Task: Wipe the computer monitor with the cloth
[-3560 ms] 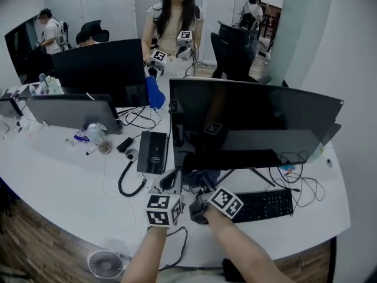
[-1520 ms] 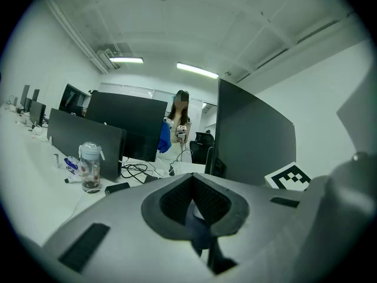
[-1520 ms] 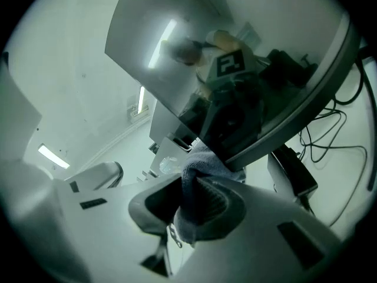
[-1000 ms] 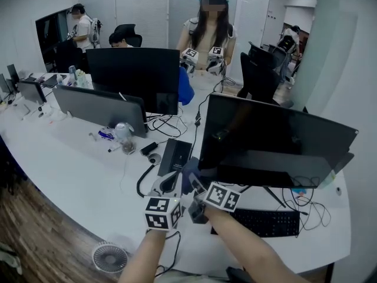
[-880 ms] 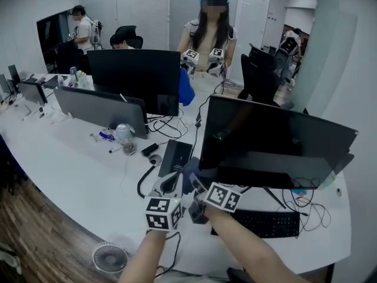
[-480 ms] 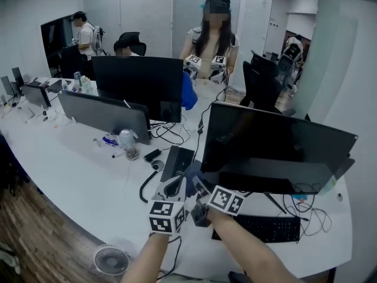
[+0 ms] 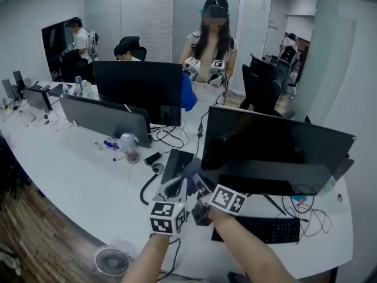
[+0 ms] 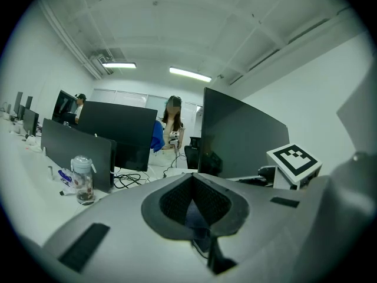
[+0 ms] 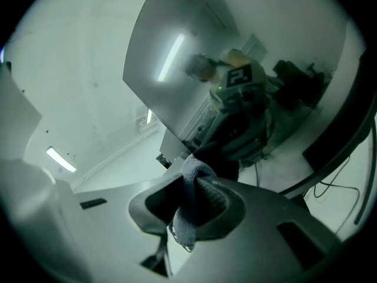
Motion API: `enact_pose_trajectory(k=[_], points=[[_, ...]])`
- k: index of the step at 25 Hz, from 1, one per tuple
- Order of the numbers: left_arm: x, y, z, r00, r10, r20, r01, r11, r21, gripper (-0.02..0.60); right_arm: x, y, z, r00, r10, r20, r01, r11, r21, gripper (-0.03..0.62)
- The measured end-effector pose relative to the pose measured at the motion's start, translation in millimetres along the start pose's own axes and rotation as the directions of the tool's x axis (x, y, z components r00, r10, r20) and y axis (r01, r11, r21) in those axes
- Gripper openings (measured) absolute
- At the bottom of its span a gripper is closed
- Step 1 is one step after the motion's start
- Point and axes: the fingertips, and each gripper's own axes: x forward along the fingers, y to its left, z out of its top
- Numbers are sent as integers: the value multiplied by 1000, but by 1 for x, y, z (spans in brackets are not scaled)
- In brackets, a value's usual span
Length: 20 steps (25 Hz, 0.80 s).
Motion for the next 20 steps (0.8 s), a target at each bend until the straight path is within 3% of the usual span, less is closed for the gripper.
enact_pose_trajectory(k=[20], points=[[-2,3,26,1000,-8,14,8,1000,-5,8,5,32,32,999,22,32,-21,998,-55,57]])
